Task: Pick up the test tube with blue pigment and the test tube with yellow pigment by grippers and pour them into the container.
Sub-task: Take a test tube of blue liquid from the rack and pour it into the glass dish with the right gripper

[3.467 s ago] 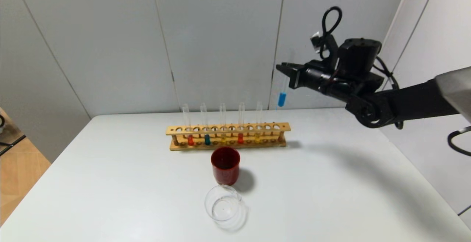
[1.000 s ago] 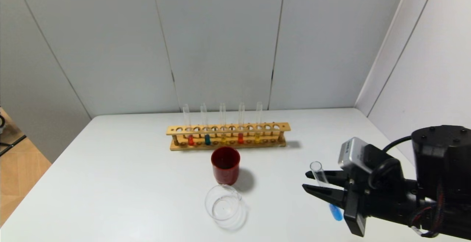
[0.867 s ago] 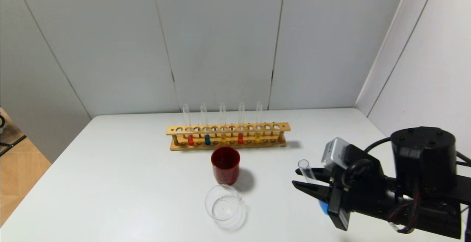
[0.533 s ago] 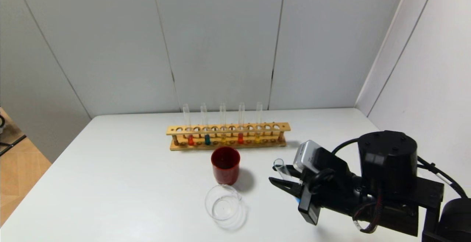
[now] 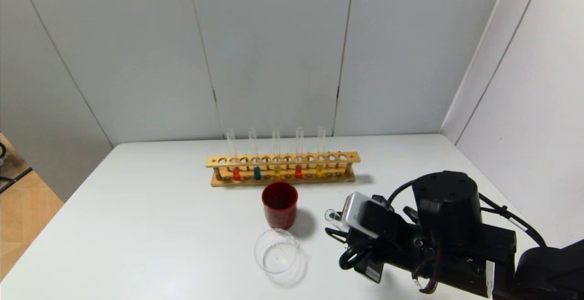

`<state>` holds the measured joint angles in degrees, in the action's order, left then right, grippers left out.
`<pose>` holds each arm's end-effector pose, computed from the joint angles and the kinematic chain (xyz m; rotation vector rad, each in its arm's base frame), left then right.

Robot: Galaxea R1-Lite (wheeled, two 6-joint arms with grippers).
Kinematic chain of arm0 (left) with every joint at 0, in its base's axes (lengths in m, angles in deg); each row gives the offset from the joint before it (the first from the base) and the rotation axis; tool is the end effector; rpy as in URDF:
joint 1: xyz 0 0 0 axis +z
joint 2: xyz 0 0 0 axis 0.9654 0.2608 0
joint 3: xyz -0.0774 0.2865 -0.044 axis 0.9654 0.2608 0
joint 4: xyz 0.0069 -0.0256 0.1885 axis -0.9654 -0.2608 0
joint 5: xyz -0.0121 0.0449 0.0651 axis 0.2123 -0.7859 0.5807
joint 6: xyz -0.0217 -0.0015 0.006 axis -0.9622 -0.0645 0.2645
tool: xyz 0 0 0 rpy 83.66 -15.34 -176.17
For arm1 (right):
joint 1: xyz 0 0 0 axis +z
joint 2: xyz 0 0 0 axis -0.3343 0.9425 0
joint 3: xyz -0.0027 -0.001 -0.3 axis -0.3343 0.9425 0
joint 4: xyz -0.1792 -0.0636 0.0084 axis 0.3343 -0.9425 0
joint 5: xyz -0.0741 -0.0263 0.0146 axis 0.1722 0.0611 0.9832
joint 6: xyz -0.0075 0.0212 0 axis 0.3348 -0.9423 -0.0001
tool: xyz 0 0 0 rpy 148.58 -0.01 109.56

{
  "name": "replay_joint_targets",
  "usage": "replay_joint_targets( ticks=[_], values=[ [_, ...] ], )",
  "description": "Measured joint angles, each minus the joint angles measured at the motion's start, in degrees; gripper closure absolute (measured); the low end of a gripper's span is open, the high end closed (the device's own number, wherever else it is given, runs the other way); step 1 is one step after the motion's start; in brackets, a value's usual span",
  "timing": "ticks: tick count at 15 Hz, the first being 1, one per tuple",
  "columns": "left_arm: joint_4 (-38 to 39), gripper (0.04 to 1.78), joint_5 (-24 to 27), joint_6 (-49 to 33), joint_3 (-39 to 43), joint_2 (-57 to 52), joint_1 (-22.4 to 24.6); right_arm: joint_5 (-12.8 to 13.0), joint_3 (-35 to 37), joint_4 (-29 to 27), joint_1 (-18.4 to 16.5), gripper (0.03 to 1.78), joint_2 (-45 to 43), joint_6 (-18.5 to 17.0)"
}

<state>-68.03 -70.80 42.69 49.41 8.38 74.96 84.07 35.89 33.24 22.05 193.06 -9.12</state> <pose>-0.0238 -0.0001 0.0772 -0.0118 0.0055 -0.0028 0.2087 0.1881 0.0974 -0.6747 0.2044 0.9256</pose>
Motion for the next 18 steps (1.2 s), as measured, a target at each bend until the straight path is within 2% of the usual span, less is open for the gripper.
replay_joint_targets(
  ticks=[2,5,8,10,13,18],
  values=[
    [0.00,0.07,0.00,0.02,0.00,0.00,0.00,1.85,-0.39,-0.20,0.09,1.42,0.88,3.88],
    [0.01,0.07,-0.02,0.00,0.00,0.00,0.00,3.04,-1.24,-0.89,0.12,1.42,1.88,6.23],
    [0.00,0.07,0.00,0.00,0.00,0.00,0.00,3.64,-2.84,-1.46,0.21,1.42,3.39,10.36],
    [0.01,0.07,0.00,0.00,0.00,0.00,0.00,5.38,-3.78,-1.44,0.74,1.42,4.55,13.42],
    [0.01,0.07,0.00,0.02,0.00,0.00,0.00,6.74,-6.67,-1.74,1.33,1.42,6.49,14.99],
    [0.01,0.07,-0.02,0.00,0.00,0.00,0.00,6.95,-12.74,-12.87,2.60,1.42,7.74,17.12]
  ],
)
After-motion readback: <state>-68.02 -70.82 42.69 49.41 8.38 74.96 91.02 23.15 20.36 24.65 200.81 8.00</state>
